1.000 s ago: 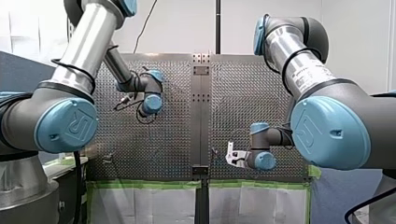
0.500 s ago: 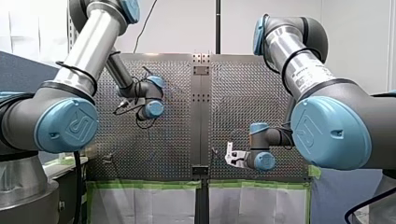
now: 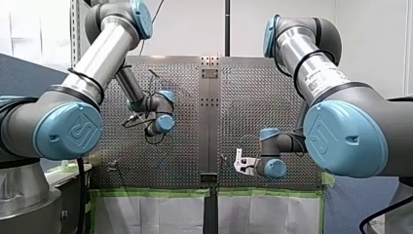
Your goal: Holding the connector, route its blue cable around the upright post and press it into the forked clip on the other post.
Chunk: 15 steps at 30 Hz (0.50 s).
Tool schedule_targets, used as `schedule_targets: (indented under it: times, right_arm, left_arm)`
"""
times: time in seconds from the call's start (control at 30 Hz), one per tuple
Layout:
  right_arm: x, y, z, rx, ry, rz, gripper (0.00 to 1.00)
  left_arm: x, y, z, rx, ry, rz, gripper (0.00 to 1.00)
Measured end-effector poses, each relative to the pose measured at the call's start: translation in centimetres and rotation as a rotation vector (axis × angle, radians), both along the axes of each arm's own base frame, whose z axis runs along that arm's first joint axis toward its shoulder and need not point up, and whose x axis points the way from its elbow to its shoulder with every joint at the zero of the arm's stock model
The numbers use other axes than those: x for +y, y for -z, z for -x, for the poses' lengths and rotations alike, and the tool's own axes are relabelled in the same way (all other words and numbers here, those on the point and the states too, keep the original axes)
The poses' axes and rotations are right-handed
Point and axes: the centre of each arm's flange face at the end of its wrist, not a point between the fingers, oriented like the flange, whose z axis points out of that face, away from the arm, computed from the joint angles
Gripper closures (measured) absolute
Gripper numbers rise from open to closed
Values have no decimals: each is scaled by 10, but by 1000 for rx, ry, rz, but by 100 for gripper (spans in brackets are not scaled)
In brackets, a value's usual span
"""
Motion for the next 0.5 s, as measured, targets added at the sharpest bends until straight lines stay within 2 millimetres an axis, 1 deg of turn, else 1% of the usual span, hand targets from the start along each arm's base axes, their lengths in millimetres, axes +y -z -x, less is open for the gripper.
schedule_targets:
  times: [0.2,0.3,0.5]
  right_arm:
    - [1,0,-1,0,-2,0,100]
    - [1,0,-1,1,-3,-1,100]
    - [3,0,-2,2,-6,-4,100]
  left_arm:
    - [0,30,9,75,-26,-32,0]
    - [0,36,14,102,-44,-48,0]
    - [-2,38,22,140,-59,-69,0]
